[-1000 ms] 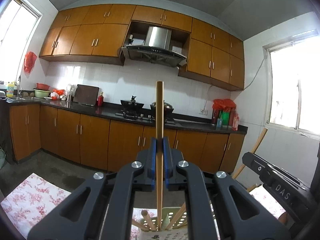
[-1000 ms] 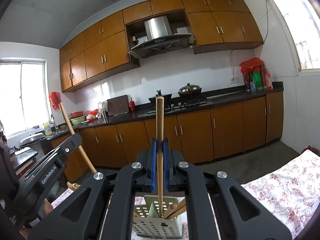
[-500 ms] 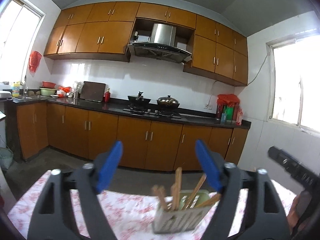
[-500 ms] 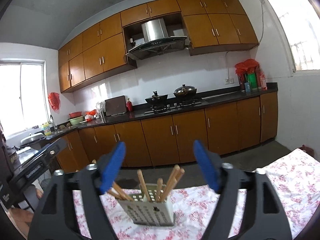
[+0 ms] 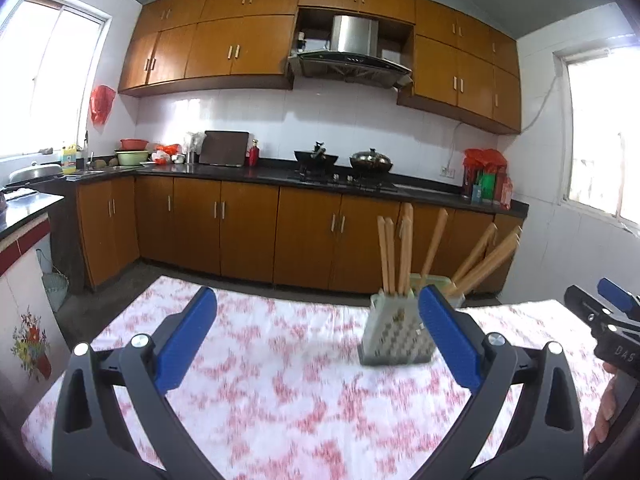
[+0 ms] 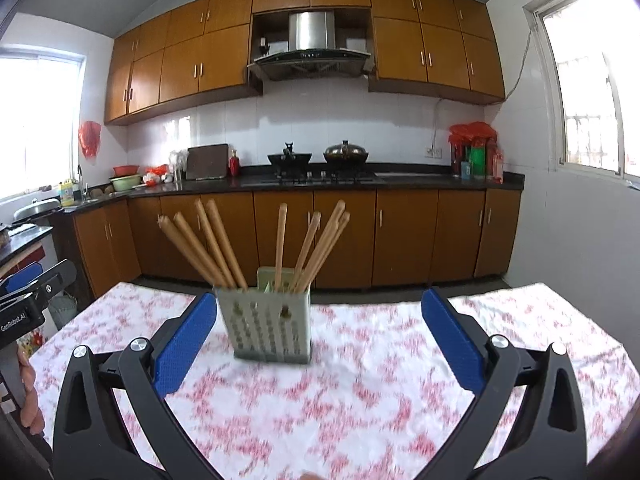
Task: Organize utensils
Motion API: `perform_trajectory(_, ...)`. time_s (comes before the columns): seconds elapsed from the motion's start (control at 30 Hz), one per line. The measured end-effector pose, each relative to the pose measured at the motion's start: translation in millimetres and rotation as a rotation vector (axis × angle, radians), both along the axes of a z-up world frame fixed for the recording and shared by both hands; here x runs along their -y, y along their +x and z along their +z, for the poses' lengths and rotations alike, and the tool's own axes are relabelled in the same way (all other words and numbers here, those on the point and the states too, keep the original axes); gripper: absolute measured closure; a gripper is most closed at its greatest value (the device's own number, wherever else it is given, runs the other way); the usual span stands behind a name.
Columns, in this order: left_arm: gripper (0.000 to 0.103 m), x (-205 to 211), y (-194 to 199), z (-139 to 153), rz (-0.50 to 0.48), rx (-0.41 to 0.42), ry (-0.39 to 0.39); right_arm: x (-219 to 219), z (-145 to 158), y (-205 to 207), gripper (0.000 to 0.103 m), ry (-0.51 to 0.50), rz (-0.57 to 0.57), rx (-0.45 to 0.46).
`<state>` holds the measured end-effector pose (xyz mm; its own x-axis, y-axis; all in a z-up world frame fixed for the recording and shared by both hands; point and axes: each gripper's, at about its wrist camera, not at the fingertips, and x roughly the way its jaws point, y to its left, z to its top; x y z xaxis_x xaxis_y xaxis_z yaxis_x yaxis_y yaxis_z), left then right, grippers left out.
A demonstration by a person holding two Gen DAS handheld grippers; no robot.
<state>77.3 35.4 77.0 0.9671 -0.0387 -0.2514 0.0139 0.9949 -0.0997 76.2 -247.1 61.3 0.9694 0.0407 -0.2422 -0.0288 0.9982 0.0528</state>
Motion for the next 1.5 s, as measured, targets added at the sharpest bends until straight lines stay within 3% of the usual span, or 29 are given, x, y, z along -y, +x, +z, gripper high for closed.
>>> perform_trajectory(0.33, 0.004, 24.3, -41.4, -32.6, -0.04, -0.011, 0.112, -1.0, -43.4, -31.0, 0.002, 0.026, -0.007, -0.05)
perform_trajectory(0.5, 0.004, 27.4, -44.1, -47.1, -0.049, -0.058, 0.101, 0.2, -51.4, -43.0, 0.002, 0.069, -0.002, -0.044)
perform_trajectory(0.93, 0.004, 37.0, -42.5, -65.8, -0.056, -0.123, 0.106, -12.2, -71.0, -47.6, 0.002, 0.019, 0.021, -0.119)
perform_trajectory(1.5, 0.004, 43.1, -39.7, -70.8, -0.066, -0.147, 0.097, -8.3, -72.1, -46.0, 0.002, 0.032, 0.014, -0.133)
